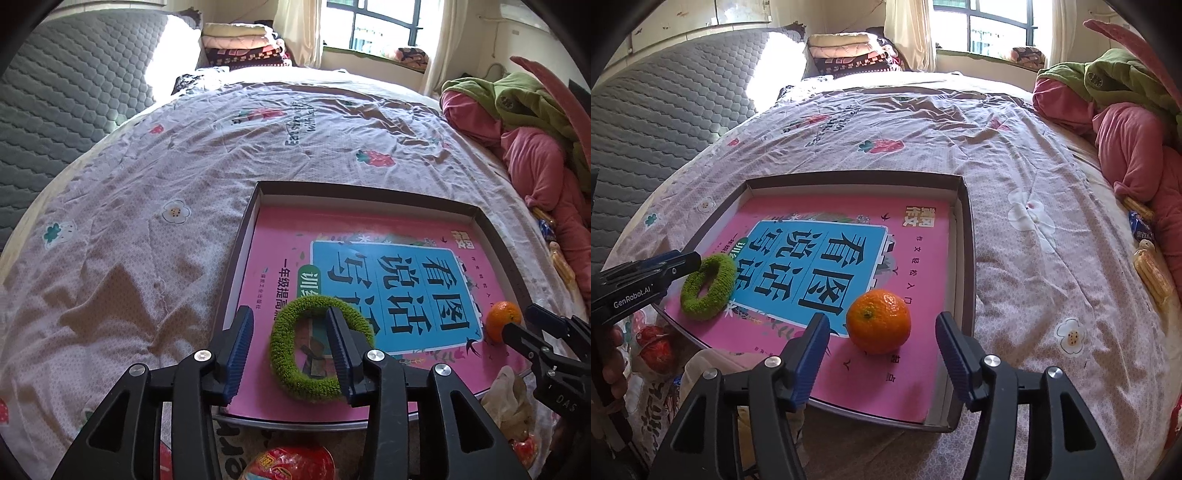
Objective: Organize objects
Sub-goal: 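Withdraw both open tools from the tray back toward the remaining items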
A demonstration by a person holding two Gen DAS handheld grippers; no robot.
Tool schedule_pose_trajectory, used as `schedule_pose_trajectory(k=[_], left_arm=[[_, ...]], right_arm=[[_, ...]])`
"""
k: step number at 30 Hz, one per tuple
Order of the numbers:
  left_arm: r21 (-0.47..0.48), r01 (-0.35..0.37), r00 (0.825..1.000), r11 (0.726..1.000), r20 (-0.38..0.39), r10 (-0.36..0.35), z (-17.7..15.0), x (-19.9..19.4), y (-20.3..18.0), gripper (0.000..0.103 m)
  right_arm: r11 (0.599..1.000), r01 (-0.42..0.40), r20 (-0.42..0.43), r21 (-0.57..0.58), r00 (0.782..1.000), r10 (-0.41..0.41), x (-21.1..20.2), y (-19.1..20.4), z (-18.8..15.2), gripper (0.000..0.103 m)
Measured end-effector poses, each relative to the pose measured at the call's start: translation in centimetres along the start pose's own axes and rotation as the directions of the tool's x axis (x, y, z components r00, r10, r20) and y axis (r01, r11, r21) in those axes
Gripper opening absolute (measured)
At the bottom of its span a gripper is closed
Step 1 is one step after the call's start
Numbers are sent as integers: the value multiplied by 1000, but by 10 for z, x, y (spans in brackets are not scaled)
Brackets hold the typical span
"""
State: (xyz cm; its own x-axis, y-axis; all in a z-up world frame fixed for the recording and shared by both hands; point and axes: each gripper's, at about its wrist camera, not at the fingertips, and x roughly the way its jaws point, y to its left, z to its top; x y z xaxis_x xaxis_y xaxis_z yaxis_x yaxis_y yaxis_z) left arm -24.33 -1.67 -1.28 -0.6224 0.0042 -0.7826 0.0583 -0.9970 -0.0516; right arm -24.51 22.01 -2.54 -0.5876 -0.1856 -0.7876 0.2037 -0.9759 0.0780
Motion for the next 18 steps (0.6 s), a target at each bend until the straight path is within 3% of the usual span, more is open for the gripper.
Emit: schedule_pose_trajectory(k=[9,18], left_arm=[[12,2,999,1000,54,-3,-9,-30,-6,49],[-9,30,995,1000,92,-29,-23,-59,-4,57]], right_arm=[[1000,20,49,-21,999,-19,-16,3,2,62],[1000,-13,102,-26,995,16,-38,4,1,64]])
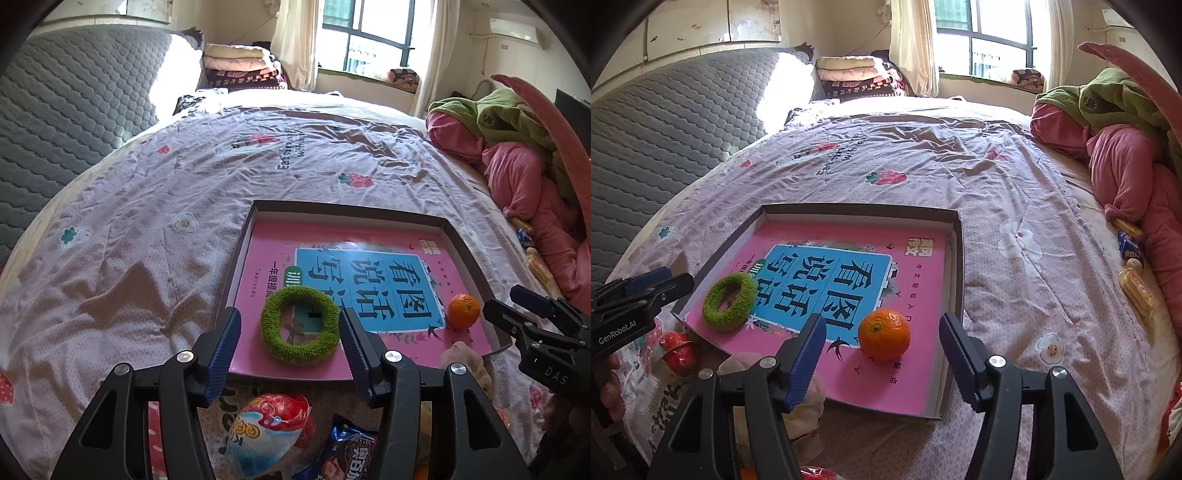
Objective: Organize objects
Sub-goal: 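Withdraw both open tools from the tray back toward the remaining items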
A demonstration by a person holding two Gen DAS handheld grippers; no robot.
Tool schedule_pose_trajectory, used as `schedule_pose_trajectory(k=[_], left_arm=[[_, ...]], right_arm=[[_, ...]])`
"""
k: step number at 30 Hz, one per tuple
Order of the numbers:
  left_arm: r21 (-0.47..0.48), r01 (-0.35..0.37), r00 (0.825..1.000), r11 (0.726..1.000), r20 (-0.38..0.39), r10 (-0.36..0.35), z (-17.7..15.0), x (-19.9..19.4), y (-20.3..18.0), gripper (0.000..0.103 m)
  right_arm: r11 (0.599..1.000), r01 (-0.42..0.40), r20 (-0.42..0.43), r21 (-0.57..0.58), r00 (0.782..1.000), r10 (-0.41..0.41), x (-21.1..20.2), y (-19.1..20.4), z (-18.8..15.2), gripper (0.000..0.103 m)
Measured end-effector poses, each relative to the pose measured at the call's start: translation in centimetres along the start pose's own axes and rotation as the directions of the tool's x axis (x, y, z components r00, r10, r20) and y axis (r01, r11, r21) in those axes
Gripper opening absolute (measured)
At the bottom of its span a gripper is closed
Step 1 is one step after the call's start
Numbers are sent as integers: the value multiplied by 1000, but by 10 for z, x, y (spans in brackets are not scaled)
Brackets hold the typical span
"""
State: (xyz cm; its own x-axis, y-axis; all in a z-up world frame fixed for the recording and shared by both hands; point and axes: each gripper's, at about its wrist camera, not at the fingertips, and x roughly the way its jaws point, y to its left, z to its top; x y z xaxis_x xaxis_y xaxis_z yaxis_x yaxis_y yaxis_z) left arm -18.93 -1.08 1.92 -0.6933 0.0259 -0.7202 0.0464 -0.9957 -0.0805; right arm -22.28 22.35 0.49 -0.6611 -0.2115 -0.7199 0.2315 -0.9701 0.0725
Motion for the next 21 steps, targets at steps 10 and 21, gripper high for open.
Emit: schedule_pose_trajectory(k=[10,21], left_arm=[[-20,10,1000,1000,12,-9,-18,-21,5,57],[-17,-18,999,1000,36,19,-29,-40,10,57]], right_arm=[[999,-35,57,-22,998,36,-24,8,-2,69],[997,-51,102,-59,993,57,-42,20,-9,74]])
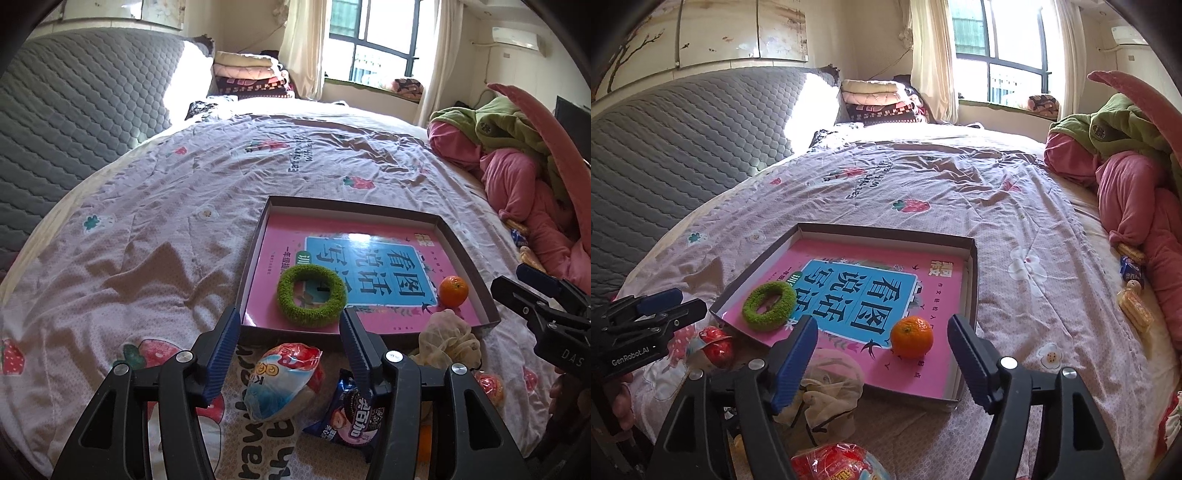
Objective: Organize objects
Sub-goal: 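Withdraw both open tools from the tray back toward the remaining items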
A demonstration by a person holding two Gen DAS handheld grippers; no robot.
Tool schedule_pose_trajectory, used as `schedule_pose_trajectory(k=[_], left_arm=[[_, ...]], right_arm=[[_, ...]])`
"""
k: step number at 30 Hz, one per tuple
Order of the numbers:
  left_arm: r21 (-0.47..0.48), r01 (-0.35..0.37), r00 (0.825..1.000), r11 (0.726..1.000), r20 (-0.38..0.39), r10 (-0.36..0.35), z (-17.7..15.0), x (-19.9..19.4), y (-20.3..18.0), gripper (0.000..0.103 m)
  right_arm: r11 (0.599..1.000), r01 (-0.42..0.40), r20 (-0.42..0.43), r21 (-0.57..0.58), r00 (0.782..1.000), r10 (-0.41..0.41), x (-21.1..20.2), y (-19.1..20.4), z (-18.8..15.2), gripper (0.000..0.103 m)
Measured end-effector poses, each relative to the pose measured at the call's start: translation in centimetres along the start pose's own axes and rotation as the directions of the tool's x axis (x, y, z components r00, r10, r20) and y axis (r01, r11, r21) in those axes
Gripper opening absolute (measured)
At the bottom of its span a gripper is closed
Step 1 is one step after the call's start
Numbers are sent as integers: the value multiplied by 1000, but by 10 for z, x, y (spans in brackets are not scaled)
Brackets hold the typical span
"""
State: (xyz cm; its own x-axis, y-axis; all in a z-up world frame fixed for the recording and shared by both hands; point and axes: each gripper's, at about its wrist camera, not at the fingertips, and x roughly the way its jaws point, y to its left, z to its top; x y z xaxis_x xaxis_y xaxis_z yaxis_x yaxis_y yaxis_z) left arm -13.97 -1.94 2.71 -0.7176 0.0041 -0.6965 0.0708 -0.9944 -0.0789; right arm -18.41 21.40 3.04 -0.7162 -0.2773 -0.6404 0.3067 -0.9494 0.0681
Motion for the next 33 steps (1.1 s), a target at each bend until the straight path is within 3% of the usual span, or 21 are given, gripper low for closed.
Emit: schedule_pose_trajectory(k=[7,16,33], left_arm=[[26,0,1000,1000,15,0,-4,-11,-3,58],[18,2,999,1000,32,-3,-9,-27,3,58],[43,16,999,999,39,-17,-28,-45,6,58]], right_arm=[[996,51,59,-75,997,-47,-18,13,-3,76],[994,42,91,-98,995,-34,-28,23,-11,78],[997,35,127,-69,992,-26,-52,23,-39,80]])
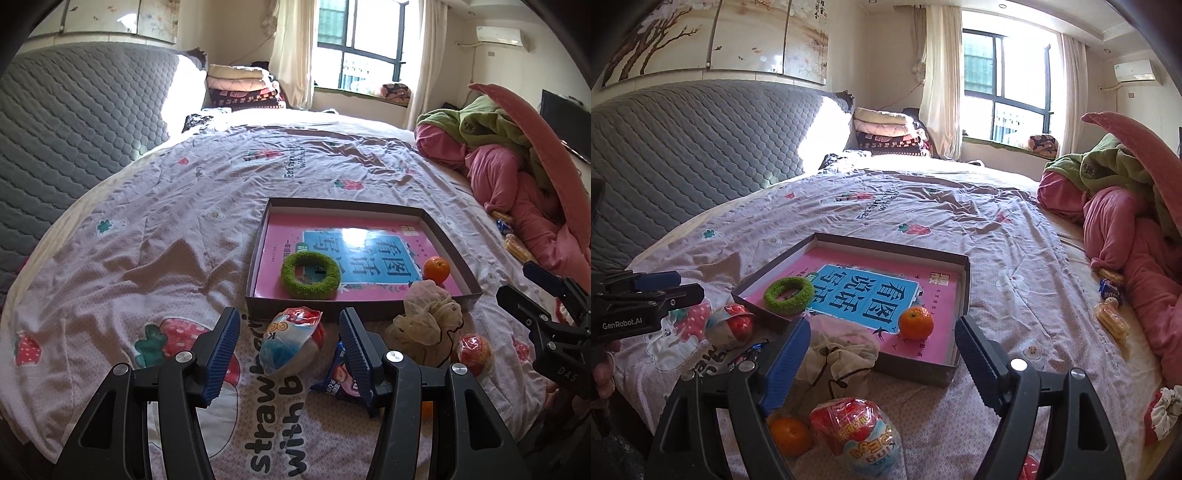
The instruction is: Organize objects
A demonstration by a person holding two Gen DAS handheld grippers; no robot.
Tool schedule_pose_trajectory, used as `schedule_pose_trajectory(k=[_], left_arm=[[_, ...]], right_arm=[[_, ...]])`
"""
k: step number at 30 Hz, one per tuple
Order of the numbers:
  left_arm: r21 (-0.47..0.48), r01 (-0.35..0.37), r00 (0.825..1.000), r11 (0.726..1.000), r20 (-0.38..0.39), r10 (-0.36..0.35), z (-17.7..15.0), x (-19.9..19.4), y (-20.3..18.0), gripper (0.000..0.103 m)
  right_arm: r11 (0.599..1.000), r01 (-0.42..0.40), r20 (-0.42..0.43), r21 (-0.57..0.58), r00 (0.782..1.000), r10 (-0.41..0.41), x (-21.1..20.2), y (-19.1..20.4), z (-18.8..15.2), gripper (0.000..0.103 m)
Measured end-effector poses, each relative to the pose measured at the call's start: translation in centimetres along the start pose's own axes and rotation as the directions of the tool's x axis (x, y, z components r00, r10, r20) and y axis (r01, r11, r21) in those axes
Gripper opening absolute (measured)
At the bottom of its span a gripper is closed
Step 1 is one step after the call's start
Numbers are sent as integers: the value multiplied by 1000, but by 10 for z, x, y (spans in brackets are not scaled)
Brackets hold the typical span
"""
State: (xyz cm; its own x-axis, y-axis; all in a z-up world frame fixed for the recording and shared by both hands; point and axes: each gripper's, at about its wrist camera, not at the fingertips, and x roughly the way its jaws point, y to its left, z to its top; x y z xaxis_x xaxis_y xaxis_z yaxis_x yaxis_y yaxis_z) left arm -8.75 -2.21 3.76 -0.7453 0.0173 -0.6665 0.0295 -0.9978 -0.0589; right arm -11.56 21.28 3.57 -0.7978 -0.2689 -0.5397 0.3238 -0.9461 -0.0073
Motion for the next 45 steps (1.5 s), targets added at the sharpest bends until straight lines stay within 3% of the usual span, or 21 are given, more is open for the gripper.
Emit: schedule_pose_trajectory(k=[17,45], left_arm=[[28,-6,1000,1000,-21,7,-22,-8,6,58],[87,18,998,996,-64,-12,-53,-16,-5,58]], right_arm=[[1000,0,15,5,1000,0,-25,6,-24,80],[999,34,-76,2,996,-34,-36,14,-66,81]])
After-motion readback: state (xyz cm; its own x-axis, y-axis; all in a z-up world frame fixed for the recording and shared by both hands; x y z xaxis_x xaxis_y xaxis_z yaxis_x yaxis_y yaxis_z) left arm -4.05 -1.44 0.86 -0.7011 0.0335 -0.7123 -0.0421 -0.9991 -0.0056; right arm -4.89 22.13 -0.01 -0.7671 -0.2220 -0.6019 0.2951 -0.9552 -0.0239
